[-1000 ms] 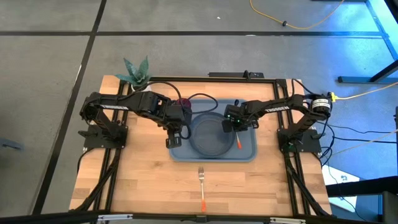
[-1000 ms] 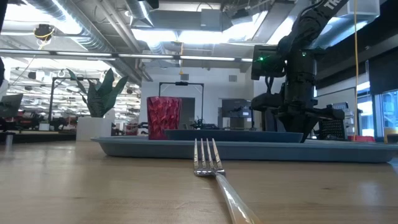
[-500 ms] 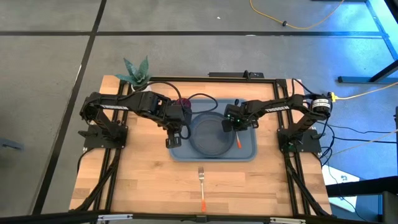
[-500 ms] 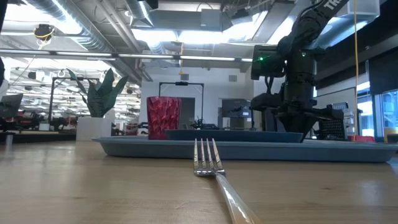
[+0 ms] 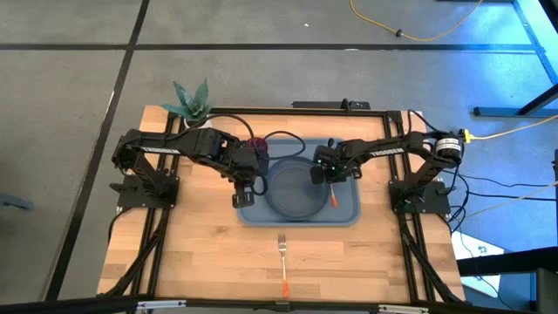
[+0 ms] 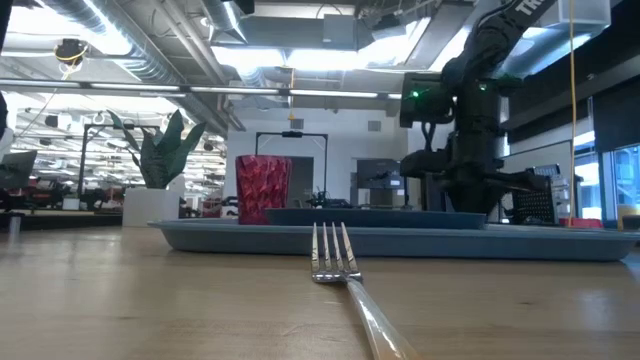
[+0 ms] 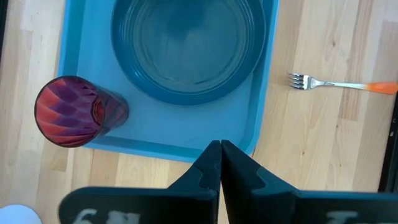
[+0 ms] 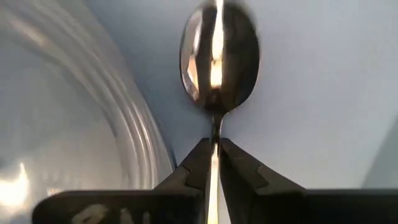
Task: Pick and place plate/cup/fork/spoon on tray
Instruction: Put the orange spoon on the light blue tray to the right of the blue plate
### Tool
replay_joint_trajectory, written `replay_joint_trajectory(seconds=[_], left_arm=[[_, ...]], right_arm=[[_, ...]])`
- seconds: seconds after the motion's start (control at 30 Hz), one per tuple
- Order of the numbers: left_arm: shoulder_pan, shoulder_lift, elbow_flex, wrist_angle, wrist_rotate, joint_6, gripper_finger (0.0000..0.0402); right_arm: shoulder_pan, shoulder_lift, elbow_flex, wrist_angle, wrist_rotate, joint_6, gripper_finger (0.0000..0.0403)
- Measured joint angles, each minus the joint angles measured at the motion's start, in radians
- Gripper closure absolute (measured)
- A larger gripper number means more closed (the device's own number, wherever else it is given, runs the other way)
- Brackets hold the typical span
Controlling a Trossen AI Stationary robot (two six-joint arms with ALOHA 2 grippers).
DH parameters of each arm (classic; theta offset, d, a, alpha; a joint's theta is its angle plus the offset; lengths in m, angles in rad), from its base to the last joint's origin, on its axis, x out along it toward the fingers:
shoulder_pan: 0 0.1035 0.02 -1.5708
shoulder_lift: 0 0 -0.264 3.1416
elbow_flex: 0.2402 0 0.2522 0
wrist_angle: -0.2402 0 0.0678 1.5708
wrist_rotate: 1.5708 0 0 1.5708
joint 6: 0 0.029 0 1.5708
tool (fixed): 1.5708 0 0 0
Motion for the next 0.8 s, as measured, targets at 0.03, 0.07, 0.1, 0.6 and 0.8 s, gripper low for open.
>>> replay_joint_trajectory(seconds=[0.03,0.07,0.1,0.6,0.8], left_arm=[[0.000,0.000,0.000,0.000,0.000,0.000,0.0401],[0.000,0.000,0.000,0.000,0.000,0.000,0.0401],[-0.001,0.000,0.000,0.000,0.000,0.000,0.0401],[-0.001,0.000,0.000,0.000,0.000,-0.001,0.0401],[-0.001,0.000,0.000,0.000,0.000,-0.001,0.0401]], right_arm=[[0.000,0.000,0.013,-0.001,0.023,0.000,0.0367],[-0.001,-0.002,0.026,-0.003,0.038,-0.001,0.0367],[-0.001,-0.003,0.035,-0.009,0.042,-0.002,0.0367],[0.010,-0.004,0.048,-0.050,0.031,-0.028,0.0366],[0.009,-0.005,0.049,-0.047,0.039,-0.072,0.0366]])
